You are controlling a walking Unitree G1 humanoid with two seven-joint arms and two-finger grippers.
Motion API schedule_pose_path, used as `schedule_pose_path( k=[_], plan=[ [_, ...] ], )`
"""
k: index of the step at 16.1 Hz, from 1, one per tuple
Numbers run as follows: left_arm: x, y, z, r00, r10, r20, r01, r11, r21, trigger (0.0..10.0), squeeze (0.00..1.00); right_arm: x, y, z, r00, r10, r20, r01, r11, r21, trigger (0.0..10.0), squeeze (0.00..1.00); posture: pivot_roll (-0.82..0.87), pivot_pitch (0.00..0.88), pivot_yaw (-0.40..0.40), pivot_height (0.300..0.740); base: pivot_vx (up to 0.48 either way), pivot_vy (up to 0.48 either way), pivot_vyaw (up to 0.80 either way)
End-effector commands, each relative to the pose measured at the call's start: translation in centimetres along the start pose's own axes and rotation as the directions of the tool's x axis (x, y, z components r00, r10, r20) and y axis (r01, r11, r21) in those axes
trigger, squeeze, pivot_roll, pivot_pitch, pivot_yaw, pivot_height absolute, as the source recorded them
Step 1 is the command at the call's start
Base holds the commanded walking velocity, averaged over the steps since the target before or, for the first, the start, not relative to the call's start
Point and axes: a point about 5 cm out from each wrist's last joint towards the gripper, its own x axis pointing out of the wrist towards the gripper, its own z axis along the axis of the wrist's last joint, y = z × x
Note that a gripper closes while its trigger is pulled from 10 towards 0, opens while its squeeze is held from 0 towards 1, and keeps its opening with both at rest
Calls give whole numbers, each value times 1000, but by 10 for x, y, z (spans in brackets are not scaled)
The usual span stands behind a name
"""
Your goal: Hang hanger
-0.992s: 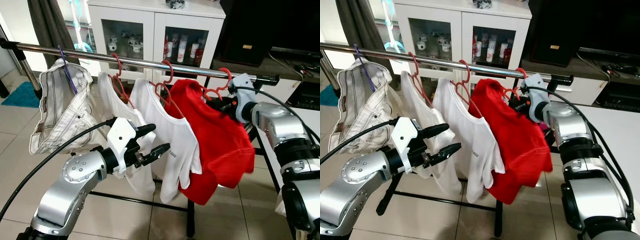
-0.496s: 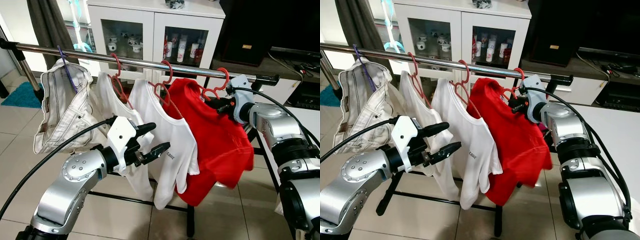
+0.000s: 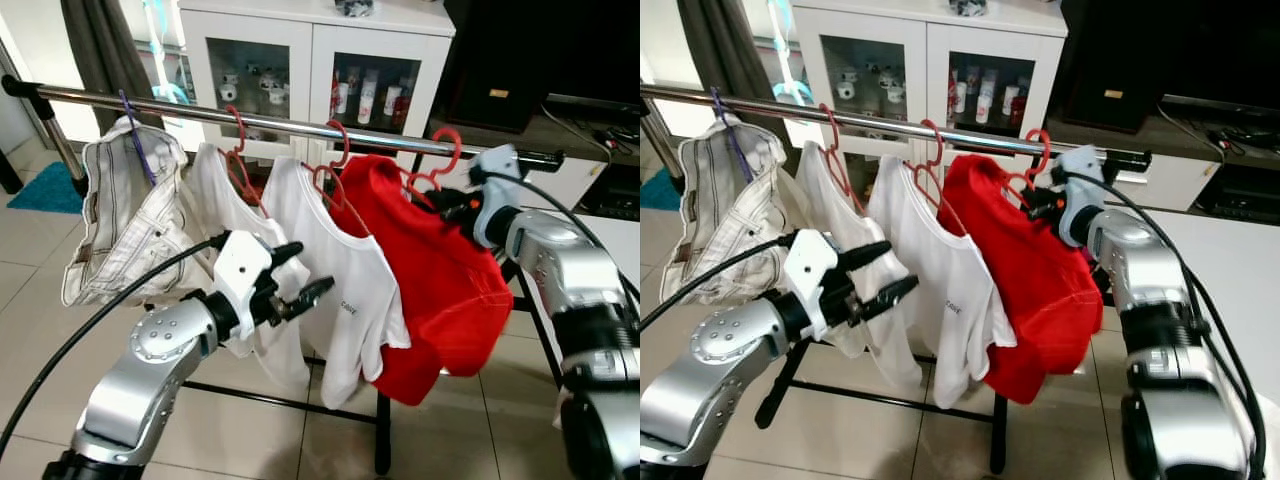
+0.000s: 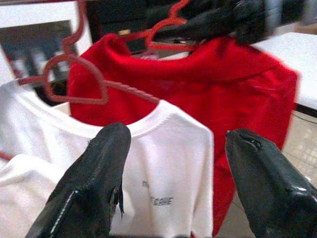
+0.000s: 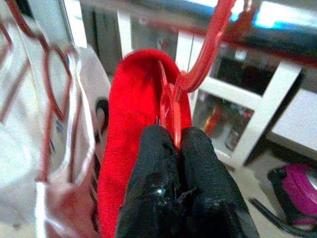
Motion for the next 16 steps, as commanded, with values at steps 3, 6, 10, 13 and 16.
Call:
schedule_pose_path(
  k=[3, 6, 10, 13, 16],
  plan=[
    [2, 1, -1, 1000, 21, -6, -21, 1000, 5, 10000, 0, -14, 2, 15, 995, -50, 91, 47, 998, 35, 0, 0, -108, 0, -13, 740, 0, 0, 0],
    [4, -1, -2, 1000, 12, -9, -12, 1000, 6, 10000, 0, -20, 5, 10, 994, -63, 86, 60, 997, 40, 0, 0, -111, 0, -8, 740, 0, 0, 0],
    [4, -2, -4, 1000, 18, -22, -18, 1000, 18, 10000, 0, -27, 7, 13, 990, -85, 109, 89, 995, -32, 0, 0, -109, 0, -15, 740, 0, 0, 0],
    [5, 10, -9, 977, 207, -54, -207, 978, -2, 10000, 0, -38, 20, 10, 980, -102, 171, 105, 994, -8, 0, 0, -103, 0, -30, 740, 0, 0, 0],
    [4, 13, -8, 960, 278, -34, -278, 961, 9, 10000, 0, -56, 35, -10, 968, -162, 193, 150, 986, 73, 0, 0, -100, 0, -32, 740, 0, 0, 0]
  ],
)
